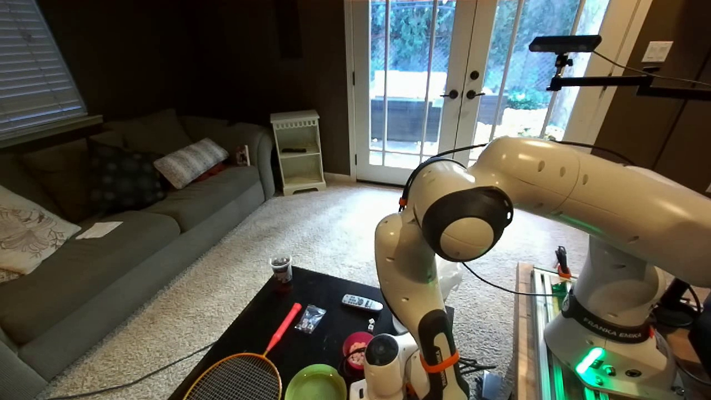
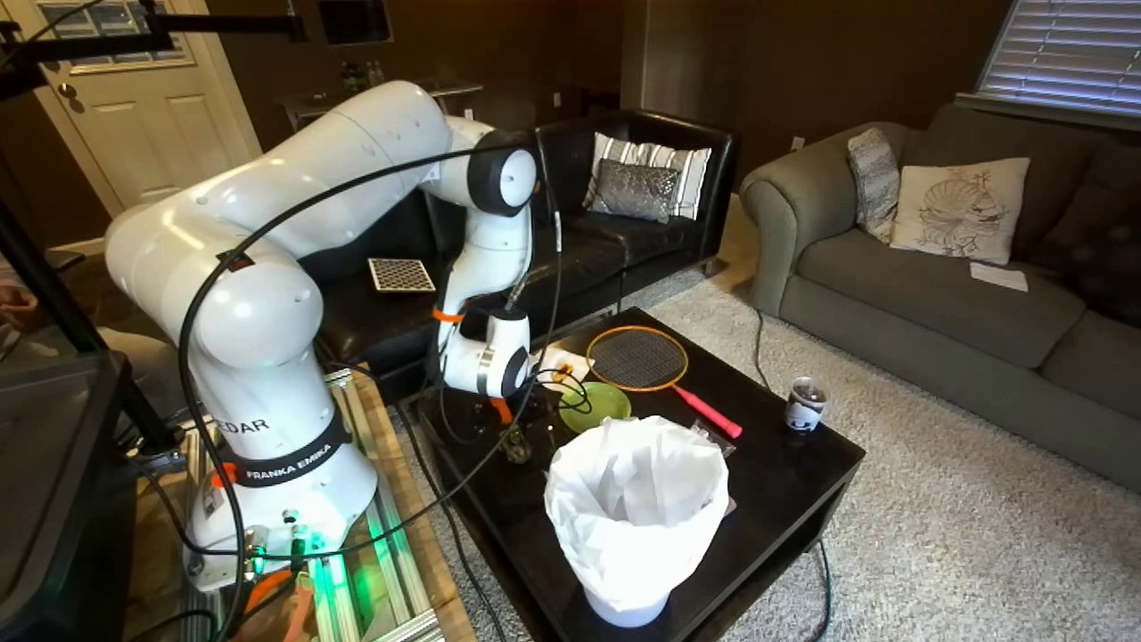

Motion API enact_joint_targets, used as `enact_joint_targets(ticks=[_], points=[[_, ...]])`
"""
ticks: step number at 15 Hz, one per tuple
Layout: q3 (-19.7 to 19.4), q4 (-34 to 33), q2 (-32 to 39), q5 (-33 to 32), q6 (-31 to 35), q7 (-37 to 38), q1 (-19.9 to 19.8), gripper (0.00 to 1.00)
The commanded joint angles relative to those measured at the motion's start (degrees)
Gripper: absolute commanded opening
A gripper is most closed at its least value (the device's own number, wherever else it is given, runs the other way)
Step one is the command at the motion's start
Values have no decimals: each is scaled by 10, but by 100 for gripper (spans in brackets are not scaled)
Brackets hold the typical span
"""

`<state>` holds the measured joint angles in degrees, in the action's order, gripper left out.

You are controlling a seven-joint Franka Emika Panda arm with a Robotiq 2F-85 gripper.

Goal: Turn the toy car clockwise

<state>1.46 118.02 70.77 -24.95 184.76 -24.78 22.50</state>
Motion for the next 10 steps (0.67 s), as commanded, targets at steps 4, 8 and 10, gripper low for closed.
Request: enact_joint_targets(ticks=[4, 8, 10], points=[[-10, -38, 34, -12, 12, -4, 1, 100], [-20, -46, 42, -11, 13, -4, 4, 100], [-23, -48, 45, -12, 15, -4, 3, 100]])
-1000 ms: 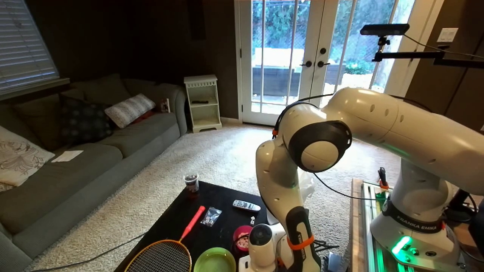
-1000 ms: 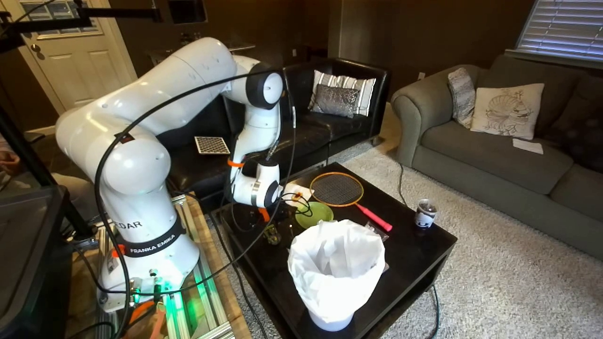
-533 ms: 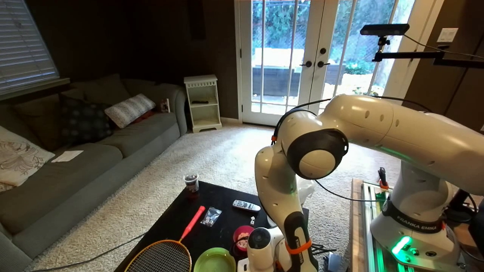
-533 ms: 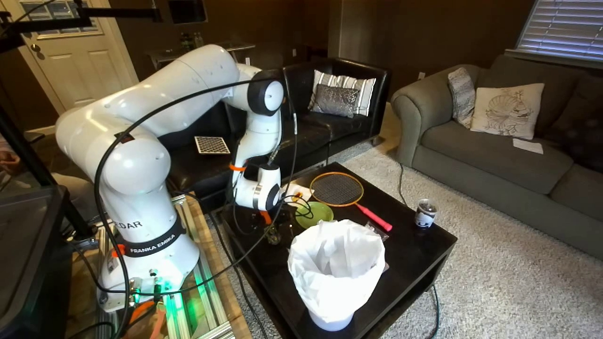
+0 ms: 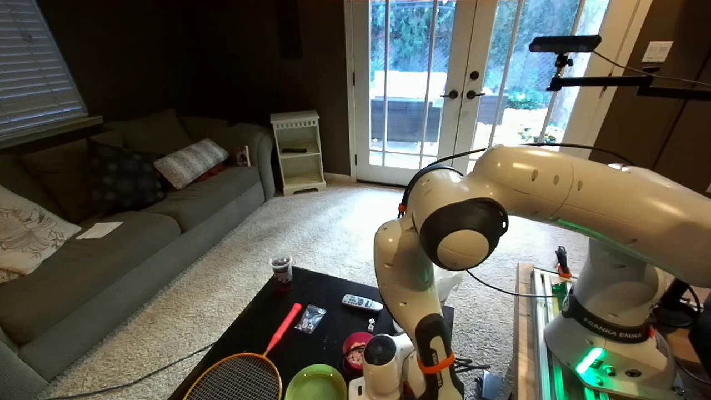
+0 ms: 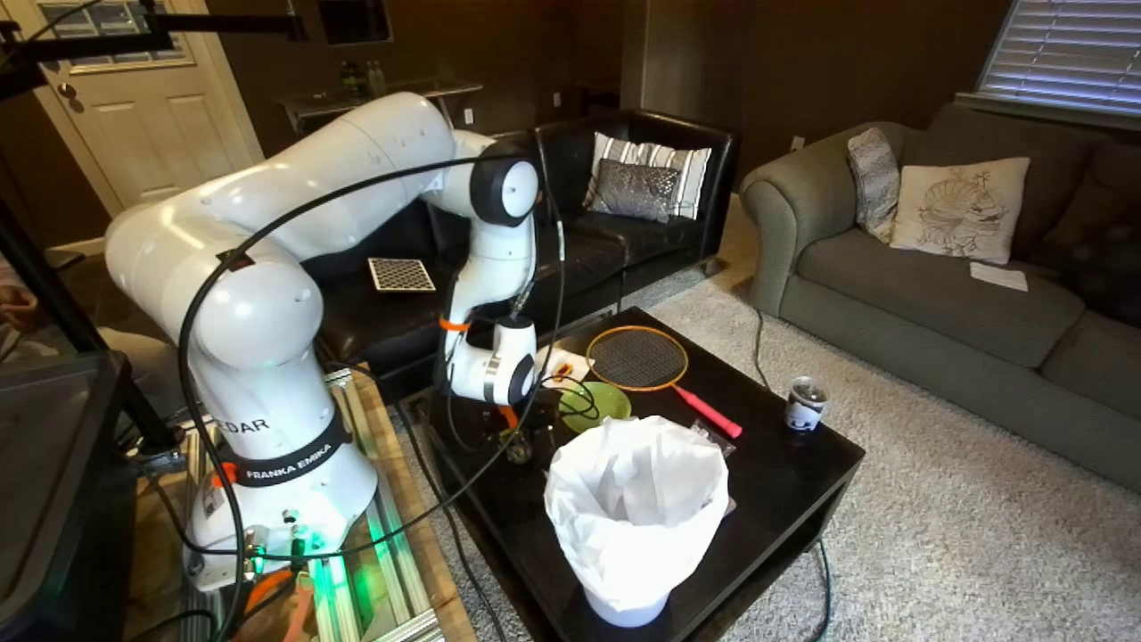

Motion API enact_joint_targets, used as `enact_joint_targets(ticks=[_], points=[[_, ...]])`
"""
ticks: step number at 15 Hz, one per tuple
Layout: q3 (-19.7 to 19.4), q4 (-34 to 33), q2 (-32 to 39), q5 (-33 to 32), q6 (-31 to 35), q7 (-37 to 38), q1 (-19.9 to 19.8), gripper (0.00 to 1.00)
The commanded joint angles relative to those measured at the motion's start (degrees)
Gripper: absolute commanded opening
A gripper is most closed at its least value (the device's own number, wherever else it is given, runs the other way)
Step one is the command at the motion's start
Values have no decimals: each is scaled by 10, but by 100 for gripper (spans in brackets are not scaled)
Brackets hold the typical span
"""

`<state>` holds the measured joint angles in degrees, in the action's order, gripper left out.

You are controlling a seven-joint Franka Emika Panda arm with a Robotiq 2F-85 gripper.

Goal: Turn the toy car clockwise

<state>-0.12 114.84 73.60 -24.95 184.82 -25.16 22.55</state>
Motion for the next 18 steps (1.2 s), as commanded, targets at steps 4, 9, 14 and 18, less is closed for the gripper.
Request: enact_joint_targets(ticks=[4, 9, 14, 18], points=[[-9, -22, 23, -12, 19, -1, 1, 100], [-6, -22, 26, -14, 23, -5, -3, 66], [-5, -20, 24, -14, 26, -6, -5, 44], [-1, -6, 10, -10, 19, 0, -6, 42]])
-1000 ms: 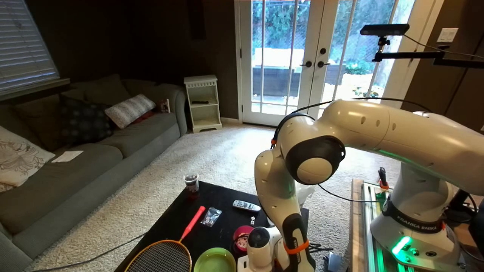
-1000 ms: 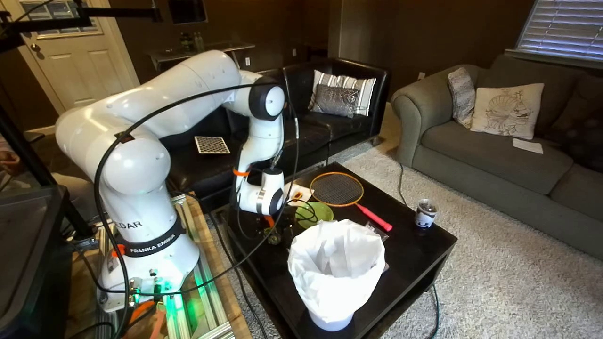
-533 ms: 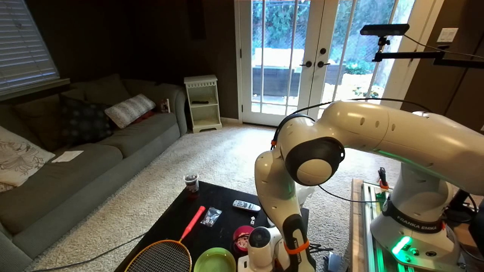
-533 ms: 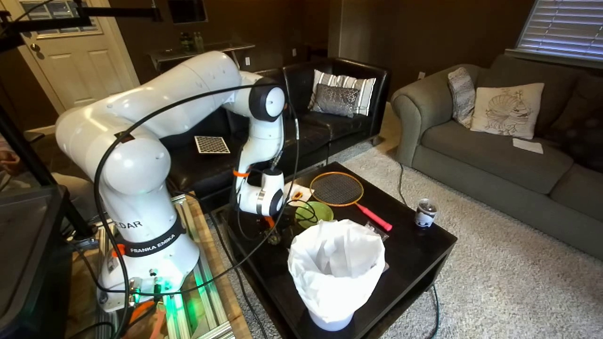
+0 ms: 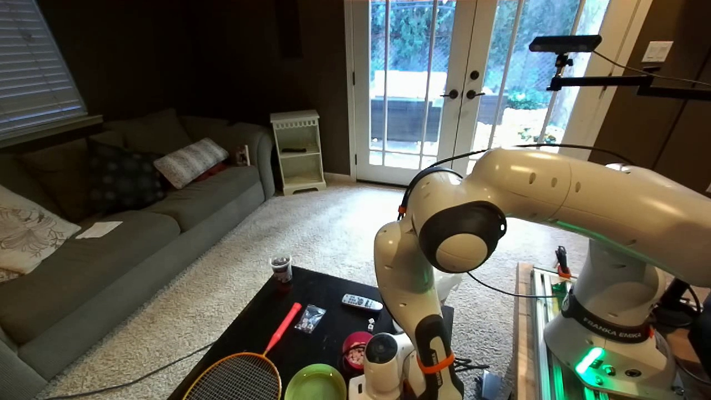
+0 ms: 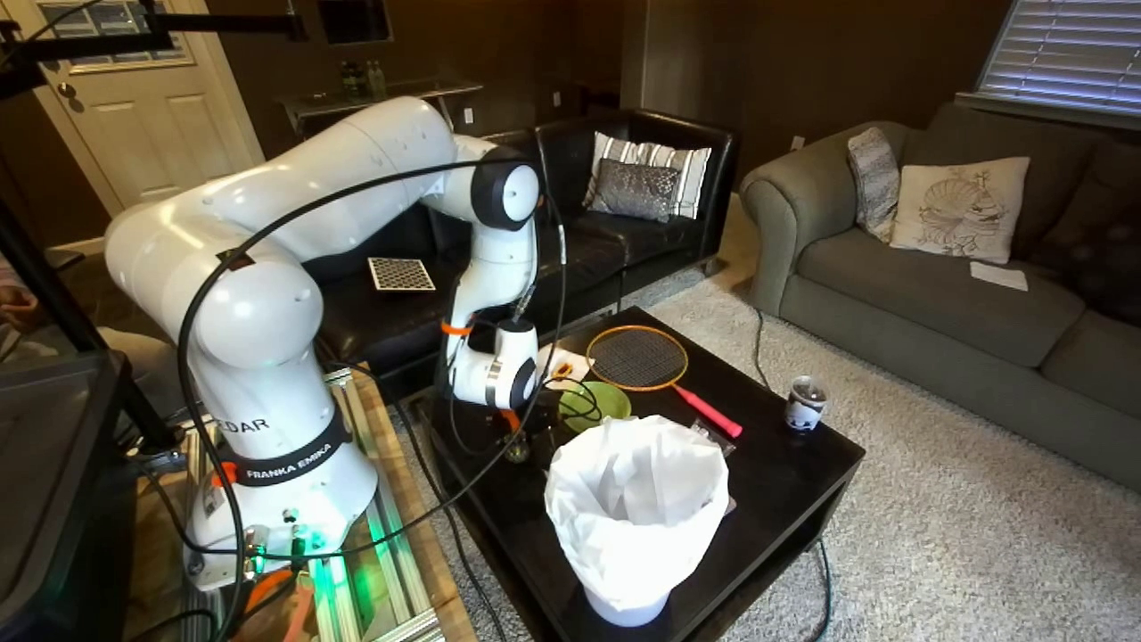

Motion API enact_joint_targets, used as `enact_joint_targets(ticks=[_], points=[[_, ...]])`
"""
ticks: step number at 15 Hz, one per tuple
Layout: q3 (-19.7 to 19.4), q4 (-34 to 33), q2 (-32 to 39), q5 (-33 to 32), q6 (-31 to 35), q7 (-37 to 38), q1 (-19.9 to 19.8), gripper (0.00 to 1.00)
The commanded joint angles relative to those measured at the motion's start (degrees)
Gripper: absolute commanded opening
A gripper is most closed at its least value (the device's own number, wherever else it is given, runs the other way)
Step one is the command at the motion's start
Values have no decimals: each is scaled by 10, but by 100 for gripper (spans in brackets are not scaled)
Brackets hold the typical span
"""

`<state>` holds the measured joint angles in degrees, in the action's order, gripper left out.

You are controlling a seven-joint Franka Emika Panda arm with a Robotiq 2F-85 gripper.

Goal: Turn the toy car clockwise

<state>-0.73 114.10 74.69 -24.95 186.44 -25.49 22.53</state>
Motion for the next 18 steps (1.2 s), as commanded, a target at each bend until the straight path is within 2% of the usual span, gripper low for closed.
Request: enact_joint_targets(ticks=[1, 11, 14, 16, 18], points=[[10, 7, -7, -5, 0, 10, -9, 42], [26, 39, -27, 121, 8, 174, -12, 42], [46, 43, -25, 152, 12, 208, -38, 42], [75, 48, -22, 160, 24, 218, -76, 42], [90, 55, -21, 173, 30, 232, -97, 42]])
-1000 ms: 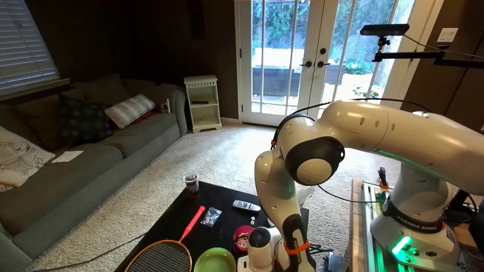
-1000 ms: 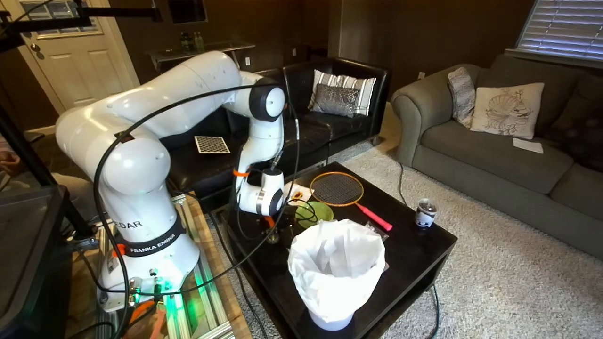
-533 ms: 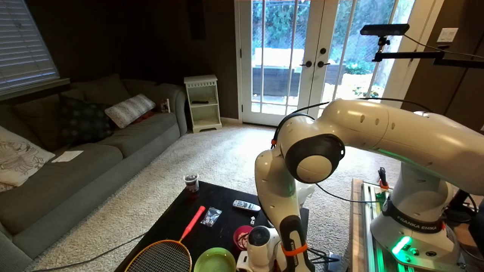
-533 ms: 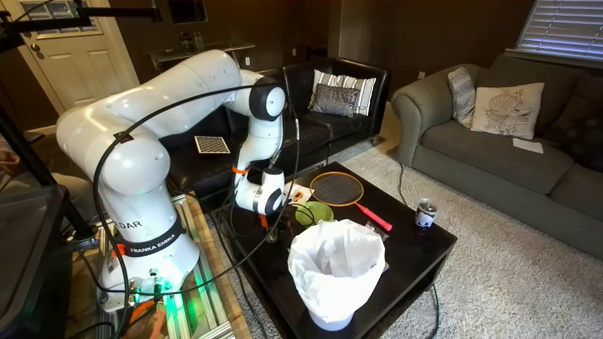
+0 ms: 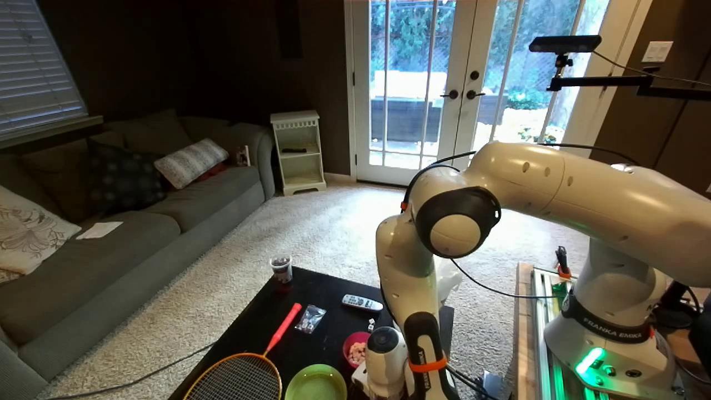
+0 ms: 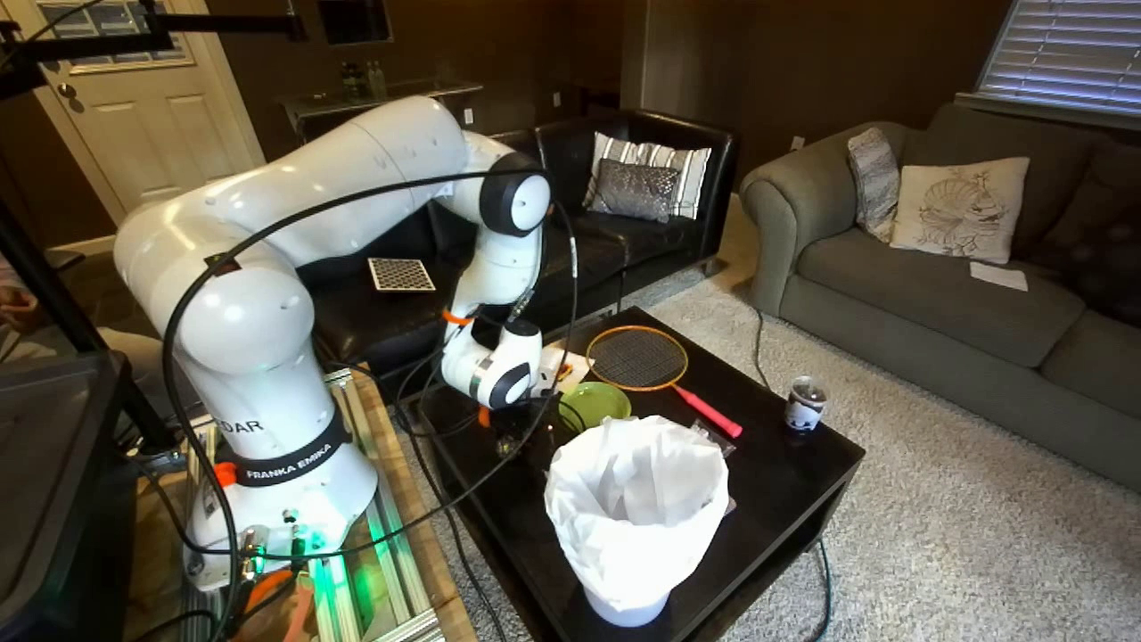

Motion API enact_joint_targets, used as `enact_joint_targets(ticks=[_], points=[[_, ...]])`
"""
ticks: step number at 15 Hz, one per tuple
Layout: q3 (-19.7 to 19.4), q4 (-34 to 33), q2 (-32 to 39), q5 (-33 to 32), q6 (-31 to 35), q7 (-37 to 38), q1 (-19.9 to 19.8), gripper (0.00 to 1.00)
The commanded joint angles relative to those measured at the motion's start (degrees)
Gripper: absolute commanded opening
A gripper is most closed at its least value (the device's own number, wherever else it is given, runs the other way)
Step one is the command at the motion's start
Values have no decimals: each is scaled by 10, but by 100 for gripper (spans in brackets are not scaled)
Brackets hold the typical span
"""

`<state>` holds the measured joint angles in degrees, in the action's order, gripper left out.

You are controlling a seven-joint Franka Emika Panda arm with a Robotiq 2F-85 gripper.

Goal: Turn the toy car clockwise

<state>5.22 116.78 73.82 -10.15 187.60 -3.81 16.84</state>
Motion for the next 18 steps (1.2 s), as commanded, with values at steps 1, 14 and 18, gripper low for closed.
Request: enact_joint_targets(ticks=[1, 14, 18], points=[[35, 32, -13, 32, 21, 23, -49, 42], [34, 33, -4, 125, 26, 101, -55, 42], [34, 30, 3, 137, 27, 110, -56, 42]])
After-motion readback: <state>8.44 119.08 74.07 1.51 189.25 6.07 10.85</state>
